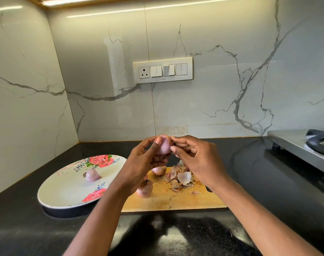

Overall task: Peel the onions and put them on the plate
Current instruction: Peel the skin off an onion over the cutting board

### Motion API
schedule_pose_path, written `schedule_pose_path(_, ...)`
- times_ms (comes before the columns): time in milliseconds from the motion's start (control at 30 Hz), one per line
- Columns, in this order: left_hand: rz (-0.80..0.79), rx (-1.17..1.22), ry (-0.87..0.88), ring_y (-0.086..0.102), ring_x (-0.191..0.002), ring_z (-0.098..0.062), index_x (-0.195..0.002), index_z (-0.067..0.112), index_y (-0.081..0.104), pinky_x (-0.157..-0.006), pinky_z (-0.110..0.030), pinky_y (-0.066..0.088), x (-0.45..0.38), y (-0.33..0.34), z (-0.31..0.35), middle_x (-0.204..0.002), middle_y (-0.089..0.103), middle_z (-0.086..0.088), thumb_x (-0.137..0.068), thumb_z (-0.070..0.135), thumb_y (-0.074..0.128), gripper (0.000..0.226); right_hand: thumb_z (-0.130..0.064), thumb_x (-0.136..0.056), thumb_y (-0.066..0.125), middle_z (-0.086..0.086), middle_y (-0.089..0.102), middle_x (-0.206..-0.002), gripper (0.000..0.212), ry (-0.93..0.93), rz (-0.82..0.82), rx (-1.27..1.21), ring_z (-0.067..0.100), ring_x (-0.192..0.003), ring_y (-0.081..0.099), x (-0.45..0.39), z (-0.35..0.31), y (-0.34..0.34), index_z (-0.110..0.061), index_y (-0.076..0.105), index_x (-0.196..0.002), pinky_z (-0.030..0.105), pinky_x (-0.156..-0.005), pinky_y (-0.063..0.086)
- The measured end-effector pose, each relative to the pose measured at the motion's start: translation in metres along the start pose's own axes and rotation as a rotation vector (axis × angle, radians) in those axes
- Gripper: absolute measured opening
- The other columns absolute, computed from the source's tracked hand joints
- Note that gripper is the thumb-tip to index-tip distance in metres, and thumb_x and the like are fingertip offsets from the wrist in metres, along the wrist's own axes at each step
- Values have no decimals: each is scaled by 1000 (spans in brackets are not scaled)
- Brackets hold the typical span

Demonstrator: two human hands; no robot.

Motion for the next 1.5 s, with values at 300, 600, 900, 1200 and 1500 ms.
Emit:
schedule_pose_path(300,2,7,-23,70,-87,-19,-129,17,63,-82,-31,57,-1,0,-2,-108,74,-14,-95,44,53,44,-12,-90,74,-4,78,-96,21,-9,29,15,1,-87,74,2,3,3,-10,75,-111,24,-80,61)
schedule_pose_path(600,9,-1,-32,68,-86,-22,-129,17,62,-83,-32,57,0,1,-3,-106,74,-15,-94,46,52,47,-11,-89,75,-2,78,-92,18,-22,66,65,3,-84,75,1,4,4,-8,77,-107,30,-78,63)
schedule_pose_path(900,31,-3,-44,70,-81,-18,-129,14,62,-79,-32,56,-1,0,-2,-96,75,-11,-101,43,47,43,-20,-90,76,-8,78,-99,21,27,21,28,0,-89,73,3,1,2,-15,77,-111,26,-82,61)
schedule_pose_path(1200,47,-59,-8,72,-81,-15,-130,21,60,-79,-29,57,0,4,-1,-93,77,-4,-93,46,55,45,-12,-87,78,-11,75,-81,4,-17,116,144,1,-73,71,3,-3,4,-12,77,-92,14,-66,55)
schedule_pose_path(1500,-2,-68,3,71,-86,-15,-129,29,60,-86,-29,58,2,5,1,-97,77,-2,-86,44,63,45,-11,-83,79,-12,69,-68,8,22,167,214,1,-64,68,1,-5,6,-13,71,-84,11,-57,52)
Point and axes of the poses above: each hand's wrist, its own x-axis away from the middle knuckle, its own y-axis out of the palm, z = x × y, the point moved 2 cm from there along -x, towards the middle knuckle
